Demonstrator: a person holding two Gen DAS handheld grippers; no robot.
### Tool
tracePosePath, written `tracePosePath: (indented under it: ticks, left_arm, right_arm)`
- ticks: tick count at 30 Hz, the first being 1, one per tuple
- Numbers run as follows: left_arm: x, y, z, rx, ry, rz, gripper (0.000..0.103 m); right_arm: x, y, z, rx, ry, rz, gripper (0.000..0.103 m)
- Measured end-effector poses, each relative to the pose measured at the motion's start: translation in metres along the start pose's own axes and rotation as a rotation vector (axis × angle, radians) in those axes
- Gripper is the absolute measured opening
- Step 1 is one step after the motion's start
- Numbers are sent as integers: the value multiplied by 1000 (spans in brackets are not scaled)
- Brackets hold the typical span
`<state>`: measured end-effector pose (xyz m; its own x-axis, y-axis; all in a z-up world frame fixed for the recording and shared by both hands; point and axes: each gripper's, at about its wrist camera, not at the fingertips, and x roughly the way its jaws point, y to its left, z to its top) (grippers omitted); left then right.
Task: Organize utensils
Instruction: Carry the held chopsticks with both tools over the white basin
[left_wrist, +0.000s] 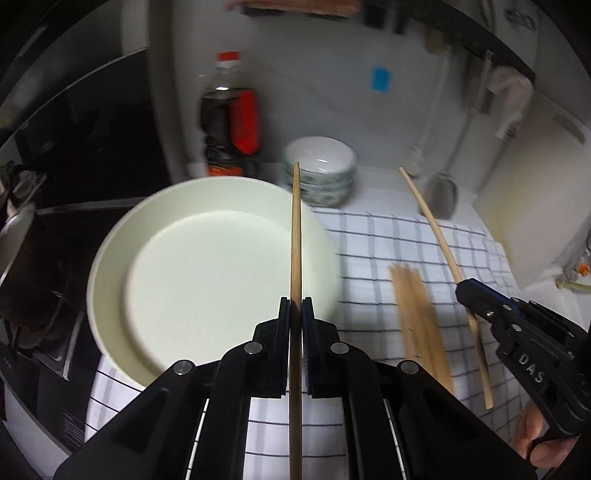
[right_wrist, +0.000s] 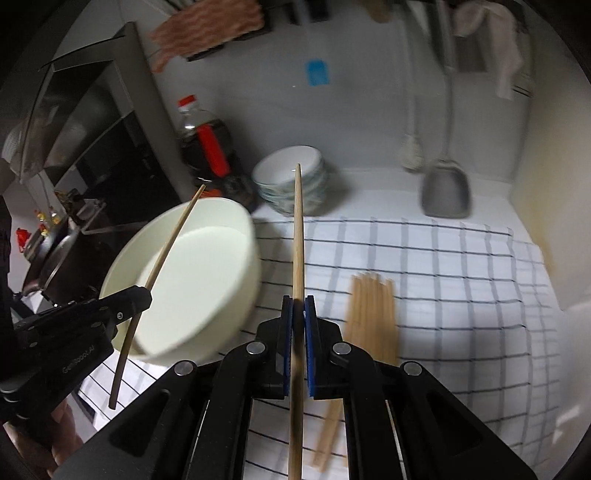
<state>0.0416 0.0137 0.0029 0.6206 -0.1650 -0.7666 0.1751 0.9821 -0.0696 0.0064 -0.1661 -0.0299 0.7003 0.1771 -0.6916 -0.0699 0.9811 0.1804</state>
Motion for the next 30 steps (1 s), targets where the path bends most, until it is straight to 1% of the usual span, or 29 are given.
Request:
tracePosePath:
  ticks: [1, 5, 7, 12, 19, 23, 30]
  left_arm:
    - [1, 14, 4, -10, -2, 20, 7]
    - [13, 56, 14, -28, 1, 71, 7]
    - [22, 76, 16, -32, 3, 99, 7]
    - [48, 111, 14, -54, 35, 107, 7]
    - [82, 129, 13, -36, 86, 83, 7]
    - [99, 128, 13, -26, 115, 66, 7]
    - [121, 129, 9, -13, 166, 51, 7]
  right_arm:
    - [8, 14, 5, -7, 0, 24, 6]
    - [36, 56, 21, -36, 10, 71, 6]
    - [52, 73, 28, -43, 34, 87, 6]
    - [99, 109, 39, -60, 126, 101, 6]
    - [146, 127, 38, -38, 213, 83, 6]
    - [160, 127, 32, -19, 253, 68, 6]
    - [171, 125, 26, -7, 287, 39, 6]
